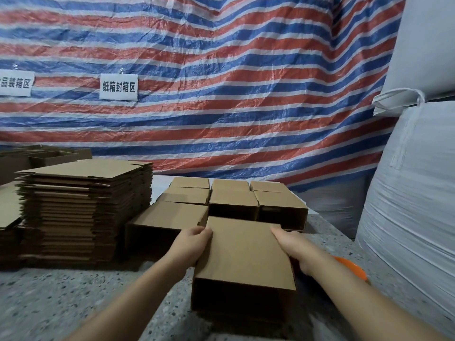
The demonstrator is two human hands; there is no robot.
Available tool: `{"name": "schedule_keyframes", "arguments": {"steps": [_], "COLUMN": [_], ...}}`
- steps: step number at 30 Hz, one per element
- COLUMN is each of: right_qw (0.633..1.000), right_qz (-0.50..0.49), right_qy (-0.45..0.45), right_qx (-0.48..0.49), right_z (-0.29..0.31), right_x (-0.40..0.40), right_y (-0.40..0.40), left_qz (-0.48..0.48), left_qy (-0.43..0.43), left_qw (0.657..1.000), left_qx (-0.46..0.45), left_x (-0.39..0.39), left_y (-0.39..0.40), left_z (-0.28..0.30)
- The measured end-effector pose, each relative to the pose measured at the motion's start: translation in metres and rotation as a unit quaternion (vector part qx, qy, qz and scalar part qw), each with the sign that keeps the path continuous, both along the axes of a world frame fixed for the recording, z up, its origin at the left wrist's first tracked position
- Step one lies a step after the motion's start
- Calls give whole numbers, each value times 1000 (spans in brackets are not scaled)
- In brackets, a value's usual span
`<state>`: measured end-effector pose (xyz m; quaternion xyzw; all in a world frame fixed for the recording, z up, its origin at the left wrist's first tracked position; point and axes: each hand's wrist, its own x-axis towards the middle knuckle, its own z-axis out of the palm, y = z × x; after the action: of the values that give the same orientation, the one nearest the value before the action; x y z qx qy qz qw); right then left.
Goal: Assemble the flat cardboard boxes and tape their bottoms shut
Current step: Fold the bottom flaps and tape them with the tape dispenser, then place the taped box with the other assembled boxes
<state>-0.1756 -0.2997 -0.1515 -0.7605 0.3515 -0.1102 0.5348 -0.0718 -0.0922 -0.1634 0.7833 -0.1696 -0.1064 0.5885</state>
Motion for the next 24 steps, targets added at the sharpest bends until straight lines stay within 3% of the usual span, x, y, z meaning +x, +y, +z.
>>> {"name": "schedule_keyframes", "arguments": {"steps": [4, 7, 9, 12, 14, 20, 24], "right_qw": [1000, 1000, 999, 998, 998, 997, 996], "right_qz": [10, 23, 28, 54, 63, 42, 35], "right_qy": [10, -2, -10, -25, -25, -51, -52], "right_qx": [22, 6, -26, -11, -17, -51, -69], "right_z": [-10, -18, -28, -39, -41, -33, -31], "right_x": [7, -6, -17, -24, -20, 23, 52], "right_y": [-2, -3, -3, 5, 10, -2, -14], "left_qz": [82, 122, 46, -96, -127, -94, -84], "left_qy": [-60, -221, -355, -468, -494, -520, -501], "left_qw": [993, 965, 931, 848, 811, 769, 763], "left_qx": [57, 72, 77, 228, 287, 359, 400], "left_x": [9, 2, -9, -19, -16, 18, 47], "left_y": [-9, 1, 14, 23, 19, -6, -25], "left_z": [-8, -6, -13, -25, -27, -21, -22]}}
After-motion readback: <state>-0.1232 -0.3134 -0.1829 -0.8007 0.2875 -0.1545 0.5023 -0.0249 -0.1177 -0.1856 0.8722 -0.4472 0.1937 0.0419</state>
